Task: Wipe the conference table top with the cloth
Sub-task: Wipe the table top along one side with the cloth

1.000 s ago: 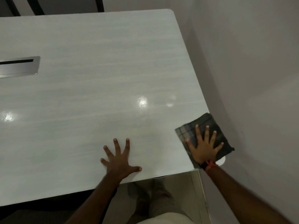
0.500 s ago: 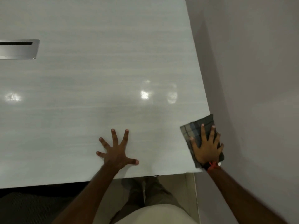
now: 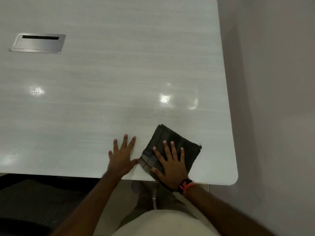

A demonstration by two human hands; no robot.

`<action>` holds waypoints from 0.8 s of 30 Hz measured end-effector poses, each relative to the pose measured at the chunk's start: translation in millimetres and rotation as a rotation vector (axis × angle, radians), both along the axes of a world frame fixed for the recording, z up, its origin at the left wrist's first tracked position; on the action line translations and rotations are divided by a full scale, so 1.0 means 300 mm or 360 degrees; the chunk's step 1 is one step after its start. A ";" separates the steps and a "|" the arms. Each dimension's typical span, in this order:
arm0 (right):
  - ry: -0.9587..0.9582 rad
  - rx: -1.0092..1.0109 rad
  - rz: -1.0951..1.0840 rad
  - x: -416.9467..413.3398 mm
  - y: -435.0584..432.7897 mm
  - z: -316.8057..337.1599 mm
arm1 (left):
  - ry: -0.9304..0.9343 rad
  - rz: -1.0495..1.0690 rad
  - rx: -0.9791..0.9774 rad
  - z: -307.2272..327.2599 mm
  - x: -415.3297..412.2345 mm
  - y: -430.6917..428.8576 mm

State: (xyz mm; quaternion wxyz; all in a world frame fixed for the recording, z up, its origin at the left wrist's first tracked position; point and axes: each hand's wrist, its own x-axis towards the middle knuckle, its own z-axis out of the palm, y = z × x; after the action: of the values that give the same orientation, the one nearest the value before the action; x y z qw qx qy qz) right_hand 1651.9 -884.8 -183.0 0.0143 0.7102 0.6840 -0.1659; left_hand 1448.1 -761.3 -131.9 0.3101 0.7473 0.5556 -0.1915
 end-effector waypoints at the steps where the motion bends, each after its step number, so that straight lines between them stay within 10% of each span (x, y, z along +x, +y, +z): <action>1: -0.0012 0.0034 0.0098 0.052 -0.010 0.003 | 0.0002 -0.0007 0.0047 0.001 -0.006 -0.013; 9: -0.0111 -0.0140 -0.1194 0.430 0.017 0.043 | -0.0131 -0.0057 0.0102 0.018 0.160 -0.108; 16: 0.0178 -0.0175 0.0082 0.234 -0.072 0.061 | -0.0582 0.0422 0.0211 0.041 0.243 -0.090; 24: 0.0521 -0.0052 -0.1496 0.355 -0.167 0.203 | -0.0583 0.0674 -0.0104 0.054 0.366 -0.139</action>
State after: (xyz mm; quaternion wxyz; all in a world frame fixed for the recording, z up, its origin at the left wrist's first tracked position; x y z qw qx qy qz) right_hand 1758.4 -935.0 -122.0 -0.1583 0.9061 0.2804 -0.2744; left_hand 1558.0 -802.9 -115.8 0.4624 0.6263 0.6277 -0.0020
